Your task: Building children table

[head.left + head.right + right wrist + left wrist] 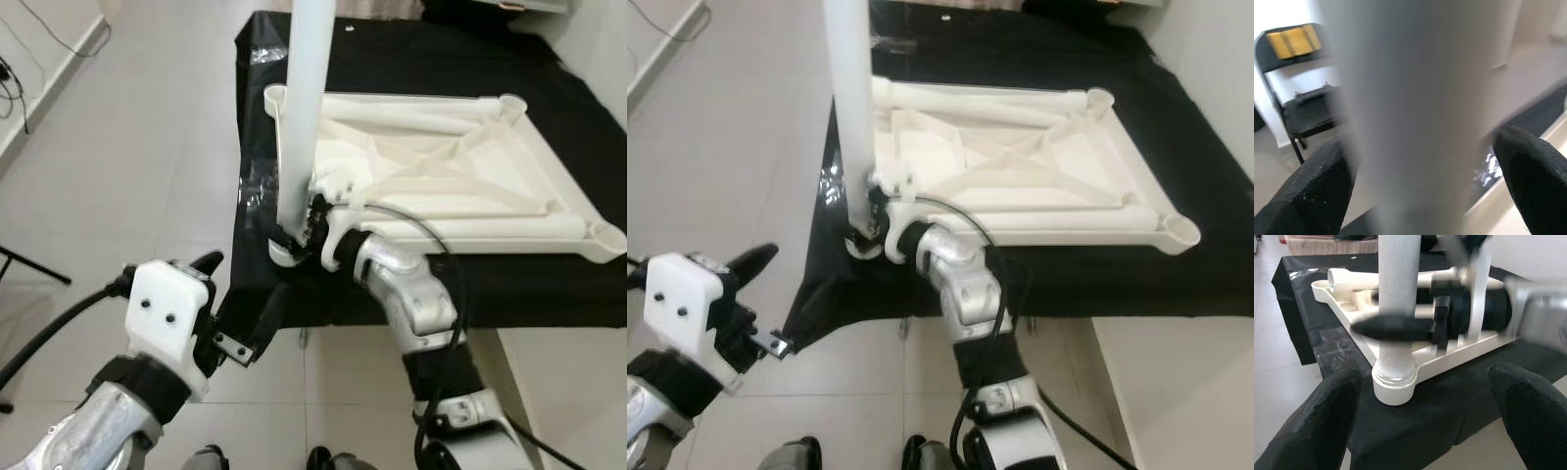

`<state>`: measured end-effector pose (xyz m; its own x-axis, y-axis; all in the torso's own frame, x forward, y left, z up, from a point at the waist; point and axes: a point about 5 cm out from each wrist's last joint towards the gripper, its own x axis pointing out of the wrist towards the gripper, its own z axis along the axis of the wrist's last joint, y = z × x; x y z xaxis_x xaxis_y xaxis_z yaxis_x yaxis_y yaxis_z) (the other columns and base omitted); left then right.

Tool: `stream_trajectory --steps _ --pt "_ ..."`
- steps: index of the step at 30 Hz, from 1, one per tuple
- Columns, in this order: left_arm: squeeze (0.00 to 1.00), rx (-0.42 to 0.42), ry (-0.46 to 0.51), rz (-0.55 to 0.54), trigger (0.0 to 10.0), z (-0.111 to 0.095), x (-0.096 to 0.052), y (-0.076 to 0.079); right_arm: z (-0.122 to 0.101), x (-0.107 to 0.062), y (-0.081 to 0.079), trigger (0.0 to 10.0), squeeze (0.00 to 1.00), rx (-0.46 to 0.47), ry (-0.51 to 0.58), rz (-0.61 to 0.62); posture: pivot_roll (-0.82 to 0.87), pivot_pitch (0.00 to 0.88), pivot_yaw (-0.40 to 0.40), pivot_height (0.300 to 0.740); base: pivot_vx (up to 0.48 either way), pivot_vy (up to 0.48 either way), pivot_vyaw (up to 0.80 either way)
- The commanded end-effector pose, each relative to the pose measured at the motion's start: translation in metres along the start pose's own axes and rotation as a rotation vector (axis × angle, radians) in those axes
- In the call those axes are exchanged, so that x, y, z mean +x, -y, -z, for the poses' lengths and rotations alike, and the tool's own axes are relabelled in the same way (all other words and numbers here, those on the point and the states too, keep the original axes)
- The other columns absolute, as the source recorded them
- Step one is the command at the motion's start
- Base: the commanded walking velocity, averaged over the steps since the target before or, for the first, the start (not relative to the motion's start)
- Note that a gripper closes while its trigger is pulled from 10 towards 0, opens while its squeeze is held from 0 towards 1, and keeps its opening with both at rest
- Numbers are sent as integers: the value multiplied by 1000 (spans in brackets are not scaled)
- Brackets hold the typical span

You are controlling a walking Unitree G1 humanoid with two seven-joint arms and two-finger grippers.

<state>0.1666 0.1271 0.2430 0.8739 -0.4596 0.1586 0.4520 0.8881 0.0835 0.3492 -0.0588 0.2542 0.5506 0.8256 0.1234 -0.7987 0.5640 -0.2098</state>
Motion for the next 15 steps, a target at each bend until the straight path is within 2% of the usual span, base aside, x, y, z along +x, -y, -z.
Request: stream_trajectory --steps 1,2,3,4,6,7,8,13,15 --pt "0 -21 -9 14 10000 1 -2 4 -3 -3 6 10000 525 -3 40 -118 258 283 -155 740 0 0 0" --pt "0 -21 -9 14 10000 1 -2 4 -3 -3 6 10000 525 -3 40 -118 258 283 -155 740 0 0 0" --pt "0 -22 -9 13 10000 2 -2 4 -7 -2 10 10000 0 6 47 -180 263 288 -157 740 0 0 0" --pt "0 -22 -9 13 10000 2 -2 4 -7 -2 10 10000 0 6 47 -180 263 288 -157 740 0 0 0" --pt "0 -23 -11 10 10000 2 -2 4 -14 1 16 10000 0 31 52 -314 275 297 -163 740 0 0 0" --pt "0 -23 -11 10 10000 2 -2 4 -14 1 16 10000 0 31 52 -314 275 297 -163 740 0 0 0" --pt "0 -23 -14 8 10000 3 -3 3 -19 2 19 10000 0 25 32 -438 278 305 -164 740 0 0 0" --pt "0 -23 -18 3 10000 3 -4 3 -27 3 23 10000 0 30 37 -507 284 311 -165 740 0 0 0" --pt "0 -23 -19 2 10000 4 -4 3 -33 4 26 9647 0 41 53 -526 286 312 -166 740 0 0 0"
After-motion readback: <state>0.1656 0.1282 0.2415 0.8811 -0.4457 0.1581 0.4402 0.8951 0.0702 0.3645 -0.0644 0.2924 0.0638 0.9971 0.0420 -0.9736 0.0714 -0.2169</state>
